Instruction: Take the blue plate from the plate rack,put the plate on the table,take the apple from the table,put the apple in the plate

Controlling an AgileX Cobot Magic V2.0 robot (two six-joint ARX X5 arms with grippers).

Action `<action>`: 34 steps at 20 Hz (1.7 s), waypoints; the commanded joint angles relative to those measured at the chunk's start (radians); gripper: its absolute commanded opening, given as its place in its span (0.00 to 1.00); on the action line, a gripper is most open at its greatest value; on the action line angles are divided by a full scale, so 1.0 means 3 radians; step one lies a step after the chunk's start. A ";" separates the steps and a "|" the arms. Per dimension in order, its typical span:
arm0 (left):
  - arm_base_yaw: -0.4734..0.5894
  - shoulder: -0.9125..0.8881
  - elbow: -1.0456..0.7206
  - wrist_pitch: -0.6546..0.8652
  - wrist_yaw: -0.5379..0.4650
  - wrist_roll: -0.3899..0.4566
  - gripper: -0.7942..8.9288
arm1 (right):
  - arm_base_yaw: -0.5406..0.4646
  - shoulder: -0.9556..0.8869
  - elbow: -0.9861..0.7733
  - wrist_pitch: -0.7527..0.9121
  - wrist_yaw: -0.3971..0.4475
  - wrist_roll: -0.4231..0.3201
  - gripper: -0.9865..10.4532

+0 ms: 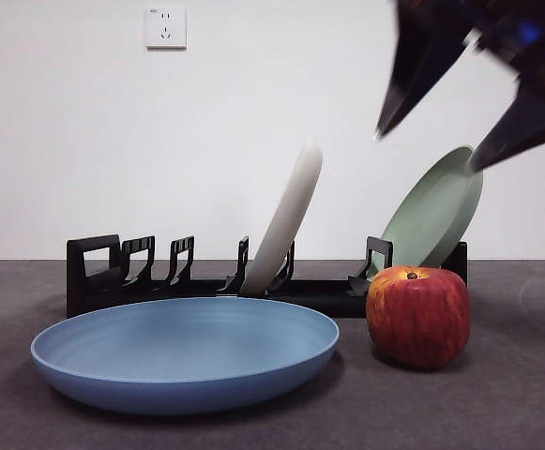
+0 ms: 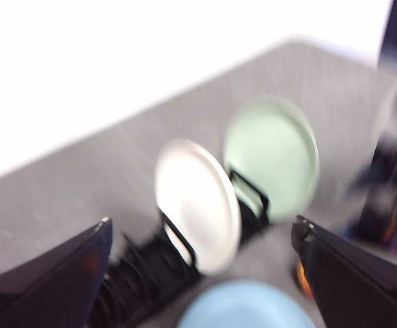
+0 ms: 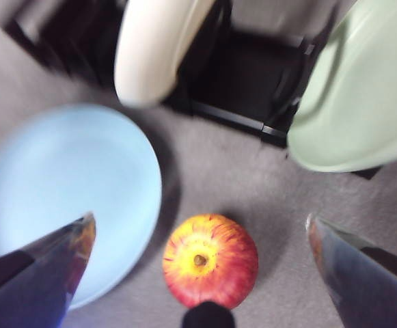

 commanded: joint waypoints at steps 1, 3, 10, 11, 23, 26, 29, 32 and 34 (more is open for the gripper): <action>0.0099 -0.0206 0.0001 -0.0043 -0.0015 0.0041 0.53 | 0.0151 0.0315 0.0121 0.0005 0.0186 -0.0134 0.56; 0.0163 -0.0332 0.0001 -0.0149 -0.0039 0.0036 0.53 | 0.0212 0.0581 0.0198 0.0000 0.0308 -0.0195 0.56; 0.0188 -0.0395 0.0001 -0.0594 -0.0276 -0.0003 0.53 | 0.0268 0.1270 0.0207 -0.0106 0.0412 -0.0239 0.55; 0.0188 -0.0394 0.0001 -0.0587 -0.0276 -0.0001 0.53 | 0.0268 0.1321 0.0207 -0.0121 0.0413 -0.0237 0.55; 0.0203 -0.0387 0.0001 -0.0721 -0.0661 0.0057 0.53 | 0.0565 0.1186 0.0721 -0.0319 0.0243 -0.0123 0.08; 0.0219 -0.0388 0.0001 -0.0776 -0.0724 0.0122 0.53 | 0.0729 0.1188 0.1104 -0.0277 0.0060 -0.0123 0.08; 0.0259 -0.0388 0.0001 -0.0870 -0.0726 0.0134 0.53 | 0.0898 0.1273 0.1277 -0.0118 0.0060 -0.0122 0.08; 0.0295 -0.0388 0.0001 -0.0903 -0.0725 0.0195 0.53 | 0.1020 0.1472 0.1303 -0.0079 0.0060 -0.0109 0.08; 0.0315 -0.0388 0.0001 -0.0908 -0.0725 0.0207 0.53 | 0.1108 0.1666 0.1316 -0.0047 0.0060 -0.0108 0.08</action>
